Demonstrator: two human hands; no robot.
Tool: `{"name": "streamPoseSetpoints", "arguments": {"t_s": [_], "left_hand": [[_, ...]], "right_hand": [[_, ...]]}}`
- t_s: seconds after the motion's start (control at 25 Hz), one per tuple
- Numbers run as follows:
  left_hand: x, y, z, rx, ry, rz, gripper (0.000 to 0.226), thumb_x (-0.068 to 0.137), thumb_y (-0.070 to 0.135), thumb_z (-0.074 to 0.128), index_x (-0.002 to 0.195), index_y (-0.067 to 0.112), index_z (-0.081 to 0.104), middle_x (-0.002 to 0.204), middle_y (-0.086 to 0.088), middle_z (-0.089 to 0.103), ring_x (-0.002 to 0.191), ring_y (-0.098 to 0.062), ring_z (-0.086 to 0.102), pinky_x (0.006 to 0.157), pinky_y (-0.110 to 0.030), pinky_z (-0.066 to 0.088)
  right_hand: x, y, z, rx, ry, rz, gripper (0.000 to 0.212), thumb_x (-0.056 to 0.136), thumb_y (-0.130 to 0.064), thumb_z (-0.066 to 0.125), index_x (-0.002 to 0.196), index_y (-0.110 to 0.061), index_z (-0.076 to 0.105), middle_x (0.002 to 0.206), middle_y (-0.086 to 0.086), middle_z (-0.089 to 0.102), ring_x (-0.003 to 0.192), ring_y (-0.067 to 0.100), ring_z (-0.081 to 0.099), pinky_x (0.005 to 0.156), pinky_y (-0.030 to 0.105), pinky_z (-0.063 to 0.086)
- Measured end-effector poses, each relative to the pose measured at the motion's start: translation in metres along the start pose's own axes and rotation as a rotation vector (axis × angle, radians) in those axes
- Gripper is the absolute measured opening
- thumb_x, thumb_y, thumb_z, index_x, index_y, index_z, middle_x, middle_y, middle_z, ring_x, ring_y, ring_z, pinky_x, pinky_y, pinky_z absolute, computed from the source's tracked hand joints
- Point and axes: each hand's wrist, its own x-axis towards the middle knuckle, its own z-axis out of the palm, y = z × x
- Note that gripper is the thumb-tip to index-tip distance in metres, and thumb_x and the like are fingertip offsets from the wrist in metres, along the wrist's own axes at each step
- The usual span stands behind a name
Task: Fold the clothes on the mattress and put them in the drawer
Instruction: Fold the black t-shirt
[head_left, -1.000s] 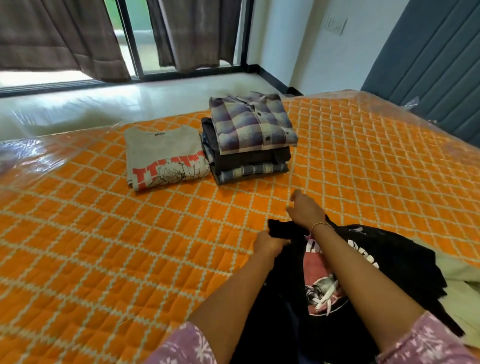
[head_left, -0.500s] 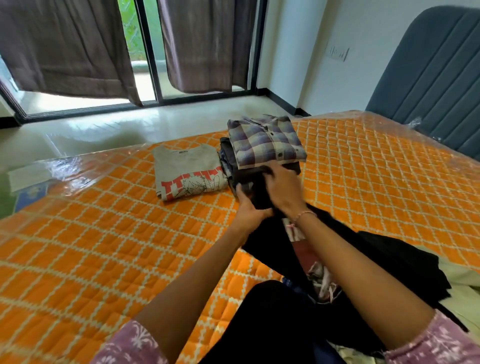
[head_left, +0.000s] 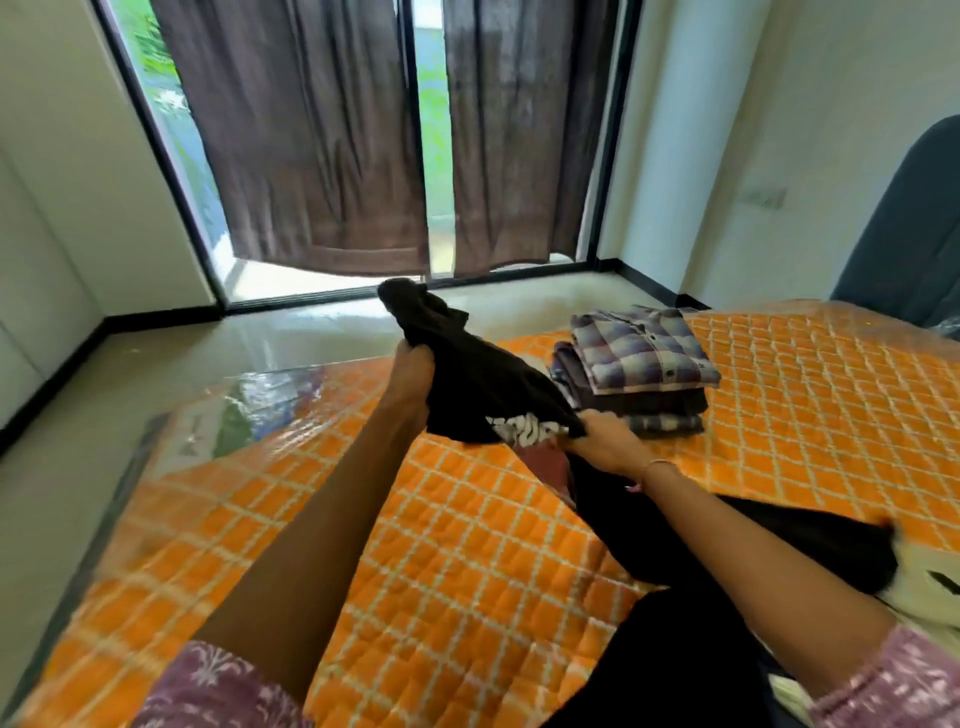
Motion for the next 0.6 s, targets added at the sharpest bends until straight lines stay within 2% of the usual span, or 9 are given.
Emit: {"name": "streamPoseSetpoints", "arguments": {"t_s": [0.08, 0.16, 0.24, 0.28, 0.32, 0.4, 0.44, 0.52, 0.6], "left_hand": [[-0.009, 0.022, -0.041, 0.251, 0.07, 0.077, 0.023, 0.098, 0.006, 0.043, 0.117, 0.011, 0.056, 0.1, -0.008, 0.066, 0.087, -0.018, 0.063, 0.08, -0.033, 0.048], [-0.017, 0.045, -0.078, 0.34, 0.096, 0.064, 0.032, 0.097, 0.006, 0.046, 0.129, 0.01, 0.051, 0.118, -0.015, 0.062, 0.101, -0.025, 0.061, 0.085, -0.035, 0.048], [-0.031, 0.071, -0.109, 0.246, 0.153, 0.056, 0.035, 0.1, 0.01, 0.043, 0.135, 0.005, 0.045, 0.12, -0.019, 0.058, 0.102, -0.027, 0.06, 0.082, -0.032, 0.05], [-0.037, 0.086, -0.124, 0.16, 0.167, 0.074, 0.034, 0.101, 0.013, 0.04, 0.134, 0.004, 0.045, 0.116, -0.017, 0.058, 0.097, -0.024, 0.06, 0.077, -0.029, 0.052], [-0.043, 0.099, -0.134, 0.055, 0.166, 0.092, 0.03, 0.102, 0.016, 0.038, 0.128, 0.005, 0.049, 0.11, -0.014, 0.059, 0.092, -0.02, 0.06, 0.071, -0.026, 0.053], [-0.054, 0.125, -0.152, -0.112, 0.151, 0.119, 0.022, 0.102, 0.023, 0.037, 0.104, 0.012, 0.056, 0.092, -0.007, 0.059, 0.081, -0.015, 0.058, 0.065, -0.023, 0.052], [-0.058, 0.136, -0.158, -0.178, 0.146, 0.13, 0.022, 0.102, 0.025, 0.037, 0.094, 0.014, 0.054, 0.085, -0.004, 0.057, 0.078, -0.014, 0.056, 0.065, -0.023, 0.051], [-0.066, 0.15, -0.166, -0.253, 0.182, 0.109, 0.027, 0.101, 0.03, 0.033, 0.086, 0.016, 0.05, 0.079, -0.002, 0.053, 0.075, -0.015, 0.052, 0.07, -0.025, 0.047], [-0.071, 0.154, -0.172, -0.241, 0.261, 0.08, 0.031, 0.1, 0.031, 0.031, 0.081, 0.016, 0.05, 0.073, -0.001, 0.058, 0.074, -0.015, 0.052, 0.072, -0.026, 0.045]], "right_hand": [[0.012, -0.053, 0.017, 0.118, 0.165, -0.035, 0.024, 0.092, -0.022, 0.057, 0.074, -0.008, 0.052, 0.08, 0.021, 0.064, 0.08, 0.039, 0.059, 0.057, 0.035, 0.031], [0.023, -0.103, 0.028, 0.407, 0.211, -0.096, 0.012, 0.089, -0.015, 0.06, 0.083, -0.005, 0.06, 0.092, 0.022, 0.067, 0.088, 0.037, 0.062, 0.064, 0.035, 0.036], [0.023, -0.145, 0.038, 0.674, 0.063, -0.191, 0.007, 0.084, -0.008, 0.065, 0.091, -0.009, 0.067, 0.092, 0.011, 0.07, 0.092, 0.029, 0.064, 0.071, 0.029, 0.044], [0.021, -0.165, 0.044, 0.766, -0.069, -0.255, 0.014, 0.082, -0.007, 0.068, 0.092, -0.017, 0.067, 0.09, 0.003, 0.071, 0.09, 0.023, 0.065, 0.073, 0.026, 0.048], [0.019, -0.18, 0.051, 0.815, -0.203, -0.311, 0.021, 0.081, -0.01, 0.071, 0.097, -0.024, 0.067, 0.092, -0.004, 0.071, 0.091, 0.016, 0.066, 0.074, 0.026, 0.049], [0.017, -0.214, 0.063, 0.871, -0.4, -0.348, 0.043, 0.081, -0.026, 0.071, 0.12, -0.034, 0.055, 0.108, -0.011, 0.066, 0.104, 0.01, 0.062, 0.083, 0.03, 0.049], [0.018, -0.231, 0.067, 0.908, -0.44, -0.347, 0.054, 0.083, -0.032, 0.068, 0.131, -0.034, 0.046, 0.116, -0.01, 0.062, 0.111, 0.01, 0.057, 0.089, 0.034, 0.046], [0.022, -0.269, 0.067, 0.937, -0.401, -0.364, 0.063, 0.089, -0.033, 0.061, 0.143, -0.032, 0.029, 0.128, -0.005, 0.053, 0.12, 0.014, 0.05, 0.099, 0.041, 0.039], [0.026, -0.301, 0.06, 0.872, -0.412, -0.436, 0.055, 0.09, -0.027, 0.061, 0.14, -0.029, 0.038, 0.13, 0.0, 0.055, 0.12, 0.016, 0.051, 0.101, 0.041, 0.038]]}}
